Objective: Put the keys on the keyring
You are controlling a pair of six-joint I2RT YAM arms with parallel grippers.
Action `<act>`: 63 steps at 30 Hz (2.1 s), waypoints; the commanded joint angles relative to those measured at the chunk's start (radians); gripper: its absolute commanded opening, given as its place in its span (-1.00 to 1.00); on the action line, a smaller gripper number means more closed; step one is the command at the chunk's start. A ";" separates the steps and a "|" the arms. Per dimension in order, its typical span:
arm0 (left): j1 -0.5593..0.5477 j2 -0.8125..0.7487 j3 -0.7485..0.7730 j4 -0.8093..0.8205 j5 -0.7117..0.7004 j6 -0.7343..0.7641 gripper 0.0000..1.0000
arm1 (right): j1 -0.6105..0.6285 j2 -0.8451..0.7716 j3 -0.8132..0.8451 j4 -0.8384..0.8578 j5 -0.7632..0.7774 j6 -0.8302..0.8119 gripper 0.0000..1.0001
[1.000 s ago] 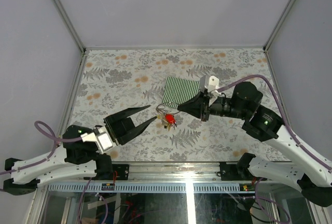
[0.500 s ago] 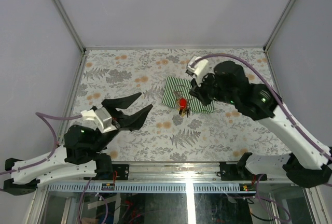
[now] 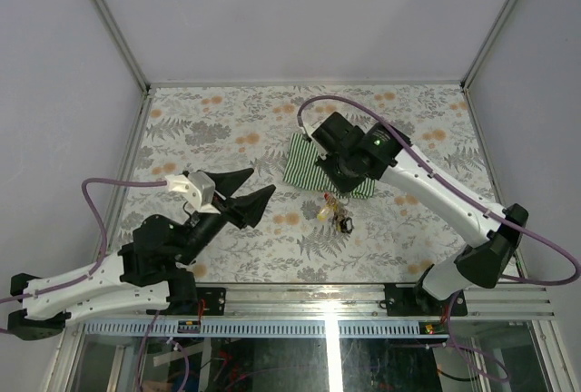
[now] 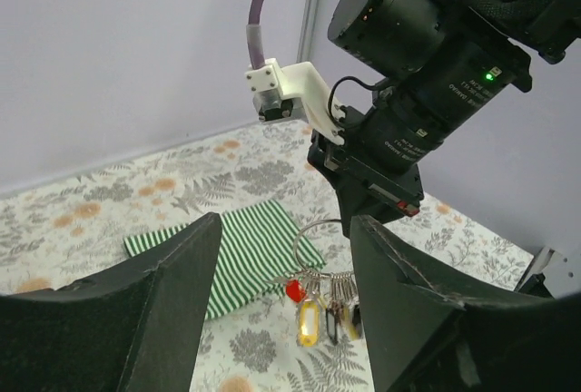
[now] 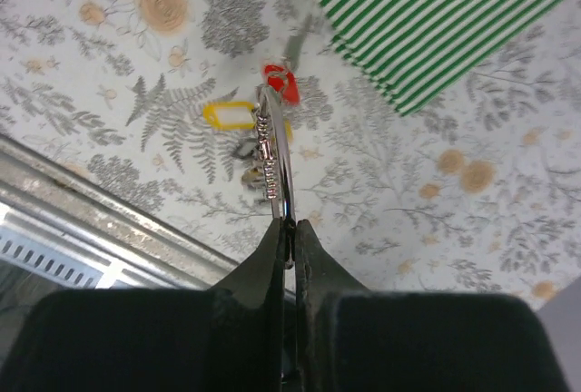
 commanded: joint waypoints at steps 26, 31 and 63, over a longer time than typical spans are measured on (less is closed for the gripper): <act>-0.007 0.032 0.115 -0.312 -0.184 -0.212 0.35 | -0.238 -0.171 -0.692 0.882 -0.665 0.283 -0.73; 0.000 0.079 0.156 -0.394 -0.210 -0.248 0.43 | -0.240 -0.202 -0.717 0.755 -0.374 0.227 -0.41; 0.852 0.202 0.185 -0.764 0.237 -0.415 1.00 | -0.246 -1.229 -0.967 0.786 0.101 0.159 0.98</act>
